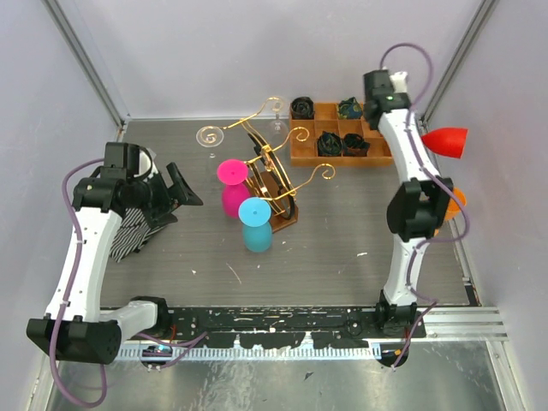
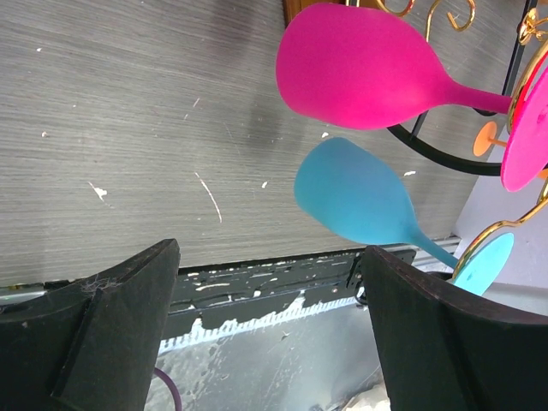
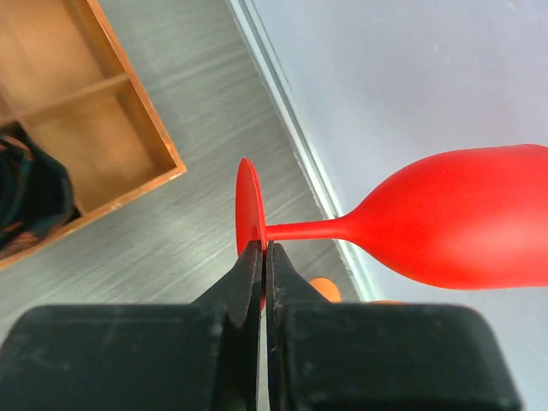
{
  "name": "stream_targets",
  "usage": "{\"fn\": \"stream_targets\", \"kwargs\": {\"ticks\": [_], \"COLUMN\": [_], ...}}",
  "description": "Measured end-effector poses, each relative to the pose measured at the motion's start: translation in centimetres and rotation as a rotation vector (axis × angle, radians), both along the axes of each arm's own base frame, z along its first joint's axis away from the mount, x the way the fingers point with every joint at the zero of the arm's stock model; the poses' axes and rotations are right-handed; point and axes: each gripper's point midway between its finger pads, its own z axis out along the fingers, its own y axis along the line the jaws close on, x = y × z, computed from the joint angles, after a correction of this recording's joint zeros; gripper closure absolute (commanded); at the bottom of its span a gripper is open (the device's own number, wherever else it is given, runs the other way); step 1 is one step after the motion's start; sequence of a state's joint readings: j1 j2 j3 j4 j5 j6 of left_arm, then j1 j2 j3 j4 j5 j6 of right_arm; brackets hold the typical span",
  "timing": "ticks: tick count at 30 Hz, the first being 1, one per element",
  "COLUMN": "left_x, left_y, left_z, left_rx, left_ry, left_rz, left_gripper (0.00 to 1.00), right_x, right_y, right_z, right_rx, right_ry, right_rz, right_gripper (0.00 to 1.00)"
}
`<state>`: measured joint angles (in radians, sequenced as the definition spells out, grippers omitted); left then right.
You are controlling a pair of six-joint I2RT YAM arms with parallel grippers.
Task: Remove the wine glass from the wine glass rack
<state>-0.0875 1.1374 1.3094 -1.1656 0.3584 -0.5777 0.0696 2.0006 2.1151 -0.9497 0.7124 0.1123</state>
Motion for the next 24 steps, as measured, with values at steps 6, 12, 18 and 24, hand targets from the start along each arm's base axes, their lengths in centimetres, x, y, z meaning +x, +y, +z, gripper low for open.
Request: {"fn": "stream_targets", "kwargs": {"ticks": [6,12,18,24], "left_x": [0.0,0.0,0.0,0.0], "left_y": [0.1,0.1,0.0,0.1], "left_z": [0.3,0.4,0.4,0.4], "left_rx": [0.002,0.000,-0.002,-0.003], "left_ry": [-0.007,-0.007,-0.006,-0.007], "left_rz": [0.000,0.000,0.000,0.000], "left_gripper": [0.06,0.06,0.06,0.06], "right_x": [0.5,-1.4,-2.1,-3.3], "right_y": [-1.0,-4.7,-5.0,-3.4], "right_z": [-7.3,-8.0,-9.0,-11.9], "right_rx": [-0.222,-0.354,-0.408,-0.486], "right_ry": [0.244,0.333,0.374,0.449], "right_rz": [-0.057,-0.148,-0.158,-0.130], "right_gripper": [0.99,0.99,0.99,0.99]}}
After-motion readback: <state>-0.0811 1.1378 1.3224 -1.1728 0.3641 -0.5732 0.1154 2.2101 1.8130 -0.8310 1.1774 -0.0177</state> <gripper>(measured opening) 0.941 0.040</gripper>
